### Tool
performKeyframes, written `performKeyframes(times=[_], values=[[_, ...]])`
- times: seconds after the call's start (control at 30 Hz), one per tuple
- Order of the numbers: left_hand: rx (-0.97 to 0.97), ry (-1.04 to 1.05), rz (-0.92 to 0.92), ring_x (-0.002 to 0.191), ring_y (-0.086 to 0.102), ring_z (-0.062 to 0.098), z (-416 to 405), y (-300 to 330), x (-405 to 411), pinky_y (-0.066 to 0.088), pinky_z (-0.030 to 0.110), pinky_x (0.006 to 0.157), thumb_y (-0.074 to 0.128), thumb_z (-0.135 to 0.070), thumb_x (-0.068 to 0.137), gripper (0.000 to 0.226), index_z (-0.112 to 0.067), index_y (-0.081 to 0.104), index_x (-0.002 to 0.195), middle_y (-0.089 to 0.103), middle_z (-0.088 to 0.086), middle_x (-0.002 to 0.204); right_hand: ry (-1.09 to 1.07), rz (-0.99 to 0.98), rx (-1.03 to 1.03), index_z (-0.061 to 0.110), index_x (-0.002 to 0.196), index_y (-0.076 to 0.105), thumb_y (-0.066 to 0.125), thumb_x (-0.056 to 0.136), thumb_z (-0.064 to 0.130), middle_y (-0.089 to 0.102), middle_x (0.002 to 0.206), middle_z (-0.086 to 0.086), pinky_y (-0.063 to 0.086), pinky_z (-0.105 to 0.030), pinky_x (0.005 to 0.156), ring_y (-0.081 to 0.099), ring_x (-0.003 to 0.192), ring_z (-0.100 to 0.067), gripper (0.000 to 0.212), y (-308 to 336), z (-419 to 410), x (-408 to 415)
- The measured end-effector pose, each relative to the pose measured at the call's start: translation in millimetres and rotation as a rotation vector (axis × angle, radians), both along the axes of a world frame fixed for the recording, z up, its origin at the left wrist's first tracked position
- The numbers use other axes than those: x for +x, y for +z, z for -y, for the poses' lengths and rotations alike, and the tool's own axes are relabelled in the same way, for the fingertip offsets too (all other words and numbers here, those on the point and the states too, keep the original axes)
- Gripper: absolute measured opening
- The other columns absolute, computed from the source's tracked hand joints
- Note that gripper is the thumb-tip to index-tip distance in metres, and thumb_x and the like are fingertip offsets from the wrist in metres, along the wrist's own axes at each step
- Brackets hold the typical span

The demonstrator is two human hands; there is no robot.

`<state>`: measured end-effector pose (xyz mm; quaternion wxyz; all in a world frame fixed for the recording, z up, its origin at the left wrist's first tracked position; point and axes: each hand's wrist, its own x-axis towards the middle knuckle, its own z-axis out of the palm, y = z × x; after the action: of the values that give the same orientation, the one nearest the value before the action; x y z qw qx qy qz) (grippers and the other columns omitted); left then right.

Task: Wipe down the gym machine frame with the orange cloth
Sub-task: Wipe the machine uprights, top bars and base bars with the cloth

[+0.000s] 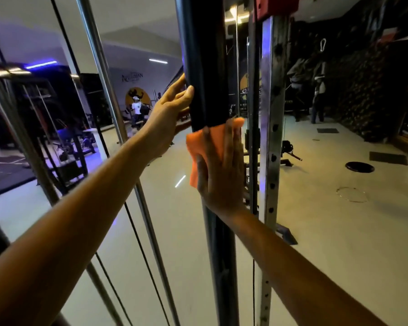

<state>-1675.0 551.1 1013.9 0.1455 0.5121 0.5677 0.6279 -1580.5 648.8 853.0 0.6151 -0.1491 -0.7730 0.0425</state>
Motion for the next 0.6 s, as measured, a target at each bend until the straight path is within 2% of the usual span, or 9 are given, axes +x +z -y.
performKeyframes(times=[0.07,0.13,0.2,0.27,0.37,0.47,0.6], values=[[0.005,0.015,-0.008,0.133,0.066,0.020,0.6,0.0,-0.7,0.058,0.042,0.105,0.054,-0.036,0.113,0.058,-0.035,0.034,0.167,0.066,-0.005,0.148,-0.026,-0.024,0.008,0.028,0.168,0.018,0.051,0.114,0.046,0.009,0.180,-0.023,0.027,-0.067,0.127,0.008,0.166,-0.045,0.066,26.7,-2.4,-5.1],[0.017,0.002,-0.013,0.135,0.065,0.020,-0.4,-2.7,-3.6,0.057,0.044,0.108,0.054,-0.037,0.113,0.058,-0.035,0.034,0.167,0.063,-0.002,0.152,-0.048,-0.044,0.006,0.027,0.167,0.021,0.051,0.115,0.046,0.012,0.179,-0.025,0.026,-0.067,0.127,0.009,0.166,-0.047,0.063,20.2,-1.1,-7.6],[0.022,-0.040,-0.004,0.135,0.065,0.020,-1.8,-12.4,-7.9,0.057,0.044,0.109,0.053,-0.036,0.113,0.058,-0.033,0.033,0.167,0.061,0.001,0.154,-0.080,-0.019,0.001,0.028,0.168,0.017,0.056,0.113,0.044,0.011,0.179,-0.025,0.024,-0.068,0.128,0.008,0.166,-0.047,0.069,-20.7,2.1,-4.3],[0.007,-0.073,0.008,0.135,0.065,0.019,-1.9,-29.0,-11.9,0.058,0.040,0.106,0.052,-0.036,0.114,0.057,-0.034,0.033,0.167,0.061,0.002,0.153,-0.096,0.036,-0.031,0.036,0.172,0.001,0.061,0.112,0.041,0.009,0.179,-0.026,0.025,-0.068,0.128,0.006,0.166,-0.047,0.086,-78.2,8.5,3.0],[-0.051,-0.111,-0.003,0.137,0.063,0.019,-1.4,-56.0,-15.9,0.053,0.047,0.114,0.051,-0.036,0.114,0.057,-0.035,0.032,0.168,0.061,-0.001,0.153,-0.118,0.115,-0.073,0.040,0.172,-0.008,0.064,0.110,0.039,0.009,0.179,-0.026,0.030,-0.069,0.125,0.006,0.166,-0.047,0.095,-133.1,18.8,9.0],[-0.070,-0.134,0.008,0.138,0.062,0.017,0.0,-69.5,-20.6,0.049,0.050,0.117,0.052,-0.037,0.113,0.057,-0.037,0.033,0.167,0.063,-0.006,0.151,-0.127,0.097,-0.085,0.034,0.171,0.004,0.060,0.111,0.045,0.009,0.179,-0.026,0.027,-0.067,0.126,0.007,0.166,-0.046,0.082,-106.6,15.9,1.9],[-0.059,-0.175,0.023,0.137,0.062,0.012,1.8,-70.5,-21.9,0.053,0.043,0.110,0.053,-0.035,0.112,0.058,-0.035,0.033,0.167,0.065,-0.008,0.149,-0.138,0.010,-0.078,0.023,0.168,0.016,0.041,0.115,0.052,0.008,0.180,-0.022,0.026,-0.066,0.128,0.010,0.167,-0.044,0.066,-49.3,16.1,-8.2]])
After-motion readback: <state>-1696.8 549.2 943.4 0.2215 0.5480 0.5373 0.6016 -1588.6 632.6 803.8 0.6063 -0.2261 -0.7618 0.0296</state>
